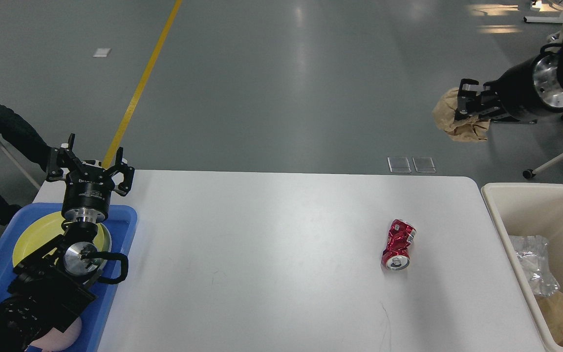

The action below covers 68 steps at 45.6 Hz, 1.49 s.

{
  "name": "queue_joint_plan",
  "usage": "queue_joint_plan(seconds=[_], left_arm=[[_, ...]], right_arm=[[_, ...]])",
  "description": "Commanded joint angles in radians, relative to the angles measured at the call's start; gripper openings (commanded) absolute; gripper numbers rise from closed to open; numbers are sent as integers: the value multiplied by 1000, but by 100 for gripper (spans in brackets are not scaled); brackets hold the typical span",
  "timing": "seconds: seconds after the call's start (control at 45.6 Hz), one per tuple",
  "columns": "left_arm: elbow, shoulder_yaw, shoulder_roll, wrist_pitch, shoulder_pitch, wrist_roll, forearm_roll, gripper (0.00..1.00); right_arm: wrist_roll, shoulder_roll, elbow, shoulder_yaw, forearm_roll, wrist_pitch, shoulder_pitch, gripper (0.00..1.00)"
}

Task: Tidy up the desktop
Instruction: 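Lift the paper ball into the white bin and release it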

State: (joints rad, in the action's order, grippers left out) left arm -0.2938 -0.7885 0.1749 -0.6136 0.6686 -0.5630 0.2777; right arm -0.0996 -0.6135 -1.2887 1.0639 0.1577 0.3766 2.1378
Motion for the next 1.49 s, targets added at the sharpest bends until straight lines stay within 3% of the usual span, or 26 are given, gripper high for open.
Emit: queue_joint_plan(seconds=[0.0,0.395,0.548,0.636,0.68,0.724,0.746,1.097,1.338,1.47], left_arm=[[1,0,0,0,0,0,0,96],[-2,0,0,0,0,0,0,96],[-2,0,0,0,0,0,0,96],[1,0,0,0,0,0,0,96],[-2,0,0,0,0,0,0,96],[1,0,0,0,0,0,0,96],[-2,0,0,0,0,0,0,96],[-2,0,0,0,0,0,0,96],[-2,0,0,0,-1,0,0,96],[1,0,0,0,-1,0,0,96]], right_arm=[[-2,-32,129,24,0,-61,-163,0],[0,-61,517,-1,-13,-314,-726,0],[4,-46,660,-22,-17,-346,-923,10],[4,-11,741,-35,-17,-347,-1033,32],[4,12,785,-35,-15,-349,-1084,59],[6,34,836,-38,-15,-351,-1122,95],[4,41,860,-42,-17,-352,-1137,100],[4,89,869,-48,-18,-331,-1178,100],[3,86,545,37,-15,-325,-805,100],[1,145,418,129,-17,-231,-595,100]])
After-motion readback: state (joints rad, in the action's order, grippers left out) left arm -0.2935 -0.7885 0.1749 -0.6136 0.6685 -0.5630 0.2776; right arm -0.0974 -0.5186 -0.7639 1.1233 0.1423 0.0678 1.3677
